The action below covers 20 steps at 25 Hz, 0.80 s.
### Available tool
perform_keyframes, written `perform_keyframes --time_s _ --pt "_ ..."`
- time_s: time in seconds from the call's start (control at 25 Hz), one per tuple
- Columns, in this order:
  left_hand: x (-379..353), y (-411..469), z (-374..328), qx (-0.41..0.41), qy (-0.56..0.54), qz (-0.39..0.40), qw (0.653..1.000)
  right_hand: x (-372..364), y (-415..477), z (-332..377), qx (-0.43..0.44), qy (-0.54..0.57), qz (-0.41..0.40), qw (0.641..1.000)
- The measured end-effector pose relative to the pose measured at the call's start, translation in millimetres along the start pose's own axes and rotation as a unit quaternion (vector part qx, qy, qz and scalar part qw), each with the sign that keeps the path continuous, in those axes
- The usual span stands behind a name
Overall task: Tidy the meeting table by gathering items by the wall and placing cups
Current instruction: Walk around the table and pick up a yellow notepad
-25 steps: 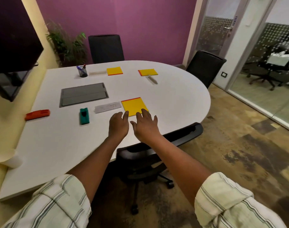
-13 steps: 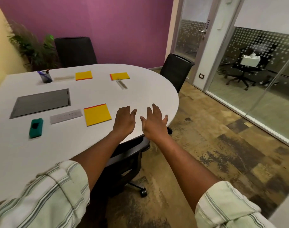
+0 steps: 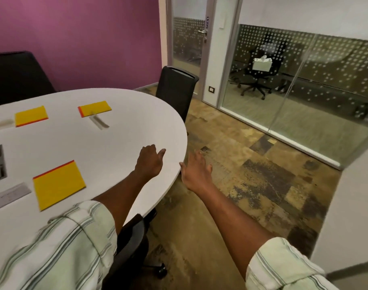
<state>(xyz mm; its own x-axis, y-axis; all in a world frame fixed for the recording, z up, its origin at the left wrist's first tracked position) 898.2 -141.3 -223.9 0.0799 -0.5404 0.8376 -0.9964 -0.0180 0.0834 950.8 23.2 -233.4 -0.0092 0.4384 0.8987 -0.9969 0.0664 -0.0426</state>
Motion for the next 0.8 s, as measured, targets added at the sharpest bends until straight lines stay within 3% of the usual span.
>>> perform_keyframes --time_s 0.52,0.8 --pt "-152 148 -120 0.058 0.009 -0.001 0.998 38 214 -161 0.043 0.004 0.025 0.999" --pt "-225 223 -182 0.056 0.001 0.026 0.998 77 309 -245 0.022 -0.004 0.037 0.999"
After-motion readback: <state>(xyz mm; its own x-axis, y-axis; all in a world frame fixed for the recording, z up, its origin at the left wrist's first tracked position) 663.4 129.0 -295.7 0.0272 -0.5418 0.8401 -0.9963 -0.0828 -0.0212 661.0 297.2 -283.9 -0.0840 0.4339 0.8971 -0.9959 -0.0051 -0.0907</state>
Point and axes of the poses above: each hand's wrist, its own y-axis towards the middle knuckle, its own x-axis out of the back of the hand, z = x × y, the point moved 6 cm from there along y, towards the middle knuckle, and after that the axes turned 1 degree about -y, right-handed, at the moved point
